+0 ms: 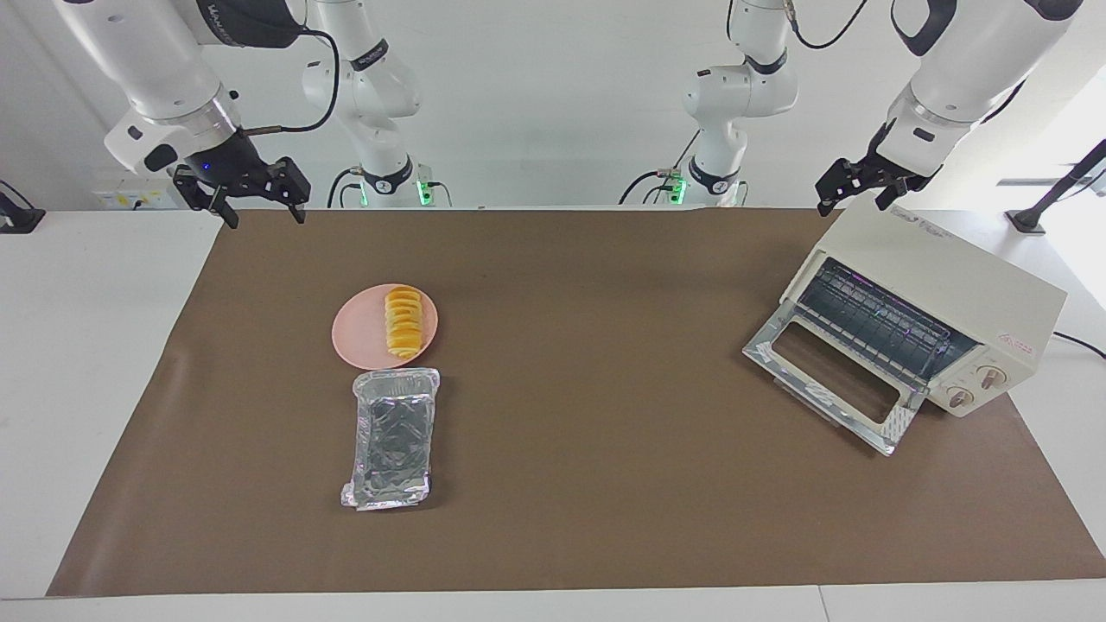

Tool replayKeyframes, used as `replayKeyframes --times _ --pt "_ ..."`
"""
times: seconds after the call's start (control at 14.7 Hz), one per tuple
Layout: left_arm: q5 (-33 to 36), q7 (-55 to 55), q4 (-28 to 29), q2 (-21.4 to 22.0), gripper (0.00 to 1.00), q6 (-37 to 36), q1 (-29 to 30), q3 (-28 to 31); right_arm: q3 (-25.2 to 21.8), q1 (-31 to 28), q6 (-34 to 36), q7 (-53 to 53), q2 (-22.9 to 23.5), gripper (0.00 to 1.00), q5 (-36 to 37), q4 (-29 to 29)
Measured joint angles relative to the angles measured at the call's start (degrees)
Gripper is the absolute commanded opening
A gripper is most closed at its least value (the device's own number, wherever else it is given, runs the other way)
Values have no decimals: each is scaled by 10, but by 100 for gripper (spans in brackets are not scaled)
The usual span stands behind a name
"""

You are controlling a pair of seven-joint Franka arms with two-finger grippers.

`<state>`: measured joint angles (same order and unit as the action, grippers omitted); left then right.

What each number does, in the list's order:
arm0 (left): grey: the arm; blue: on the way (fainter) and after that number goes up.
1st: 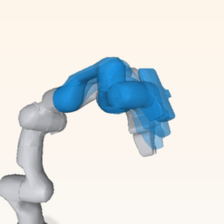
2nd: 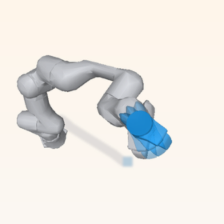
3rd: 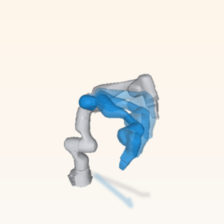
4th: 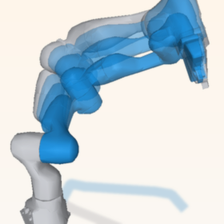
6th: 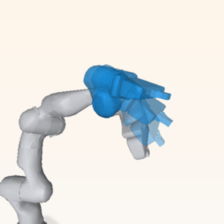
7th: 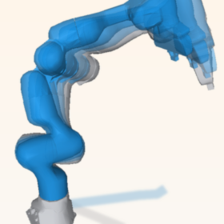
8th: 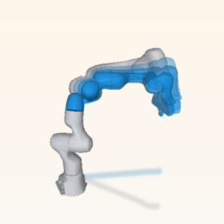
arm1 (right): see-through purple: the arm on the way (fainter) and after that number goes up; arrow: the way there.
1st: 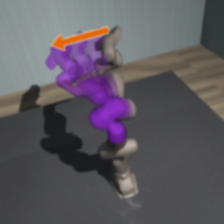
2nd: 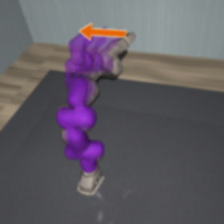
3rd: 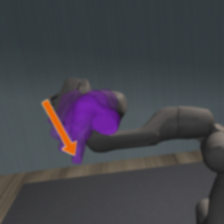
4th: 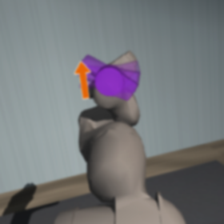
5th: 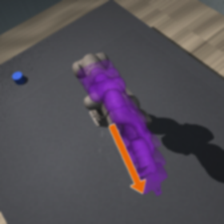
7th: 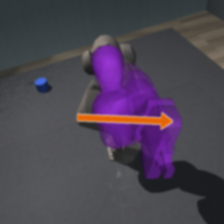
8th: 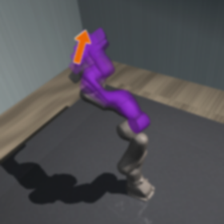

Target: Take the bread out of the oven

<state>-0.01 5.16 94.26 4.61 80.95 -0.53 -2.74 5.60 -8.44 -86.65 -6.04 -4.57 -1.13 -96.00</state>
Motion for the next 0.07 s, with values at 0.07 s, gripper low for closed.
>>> replayKeyframes --times 0.07 --pt "0 0 0 0 100 0 0 0 0 0 0 0 0 100 0 0"
